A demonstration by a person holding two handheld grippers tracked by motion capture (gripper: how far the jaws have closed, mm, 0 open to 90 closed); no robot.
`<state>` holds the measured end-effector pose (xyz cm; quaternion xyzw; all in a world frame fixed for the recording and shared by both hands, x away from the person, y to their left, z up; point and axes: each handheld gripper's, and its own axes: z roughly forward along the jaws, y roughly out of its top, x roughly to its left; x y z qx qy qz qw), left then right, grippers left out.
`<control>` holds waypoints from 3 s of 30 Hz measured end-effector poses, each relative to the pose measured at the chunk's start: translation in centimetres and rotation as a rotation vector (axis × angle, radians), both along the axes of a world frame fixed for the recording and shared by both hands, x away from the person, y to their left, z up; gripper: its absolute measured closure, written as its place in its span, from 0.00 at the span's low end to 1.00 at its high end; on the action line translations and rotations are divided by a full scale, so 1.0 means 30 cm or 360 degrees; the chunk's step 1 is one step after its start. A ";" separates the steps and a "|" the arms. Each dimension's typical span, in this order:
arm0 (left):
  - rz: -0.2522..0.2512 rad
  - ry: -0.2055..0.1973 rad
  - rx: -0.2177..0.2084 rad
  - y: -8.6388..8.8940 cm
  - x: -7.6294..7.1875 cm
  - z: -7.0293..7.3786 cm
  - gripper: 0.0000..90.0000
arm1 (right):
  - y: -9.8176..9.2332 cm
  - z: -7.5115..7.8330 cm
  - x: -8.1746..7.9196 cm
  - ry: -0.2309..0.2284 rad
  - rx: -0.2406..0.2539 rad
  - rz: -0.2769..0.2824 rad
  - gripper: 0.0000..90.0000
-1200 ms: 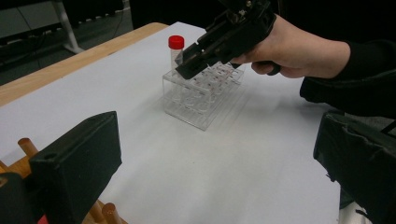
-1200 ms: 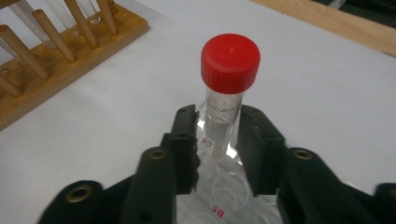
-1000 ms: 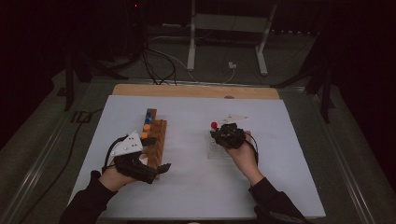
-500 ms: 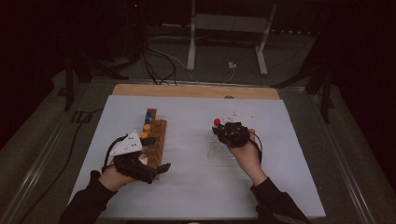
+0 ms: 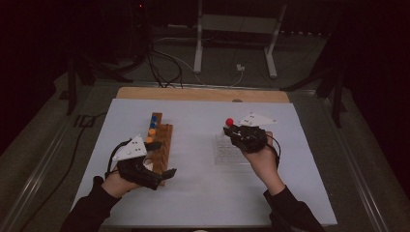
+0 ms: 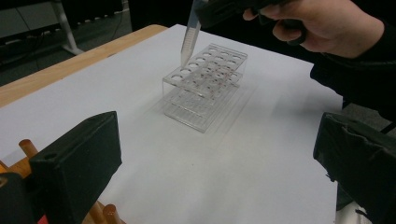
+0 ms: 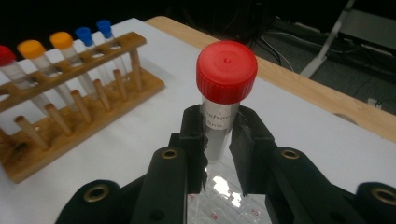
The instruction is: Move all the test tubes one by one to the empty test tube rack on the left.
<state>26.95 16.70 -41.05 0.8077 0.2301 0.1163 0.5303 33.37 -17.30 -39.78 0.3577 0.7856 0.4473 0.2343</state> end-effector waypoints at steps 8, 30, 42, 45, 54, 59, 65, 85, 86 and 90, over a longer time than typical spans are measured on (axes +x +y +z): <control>-0.0024 0.0004 -0.0010 -0.003 -0.004 0.005 0.02 | 0.039 -0.005 -0.052 0.0025 -0.0019 0.0123 0.83; -0.0097 0.0018 0.0001 -0.036 -0.018 0.006 0.03 | 0.160 -0.108 -0.161 0.0153 -0.0094 0.0389 0.83; -0.0139 0.0014 0.0009 -0.091 -0.003 -0.014 0.13 | 0.185 -0.118 -0.199 0.0169 -0.0100 0.0460 0.83; -0.0152 0.0011 0.0016 -0.105 0.001 -0.021 0.19 | 0.189 -0.120 -0.202 0.0171 -0.0101 0.0466 0.83; -0.0167 -0.0009 0.0044 -0.150 0.014 -0.032 0.42 | 0.198 -0.120 -0.210 0.0181 -0.0107 0.0492 0.83; -0.0160 -0.0017 0.0053 -0.171 0.024 -0.034 0.47 | 0.203 -0.124 -0.211 0.0191 -0.0109 0.0502 0.83; -0.0191 -0.0040 0.0046 -0.188 0.036 -0.025 0.53 | 0.207 -0.123 -0.213 0.0194 -0.0106 0.0509 0.83; -0.0258 -0.0076 0.0093 -0.234 0.056 -0.022 0.79 | 0.199 -0.120 -0.208 0.0196 -0.0086 0.0511 0.83; -0.0253 -0.0076 0.0090 -0.232 0.058 -0.020 0.79 | 0.199 -0.121 -0.208 0.0198 -0.0085 0.0510 0.83; -0.0243 -0.0073 0.0090 -0.219 0.063 -0.011 0.80 | 0.193 -0.118 -0.208 0.0176 -0.0049 0.0515 0.76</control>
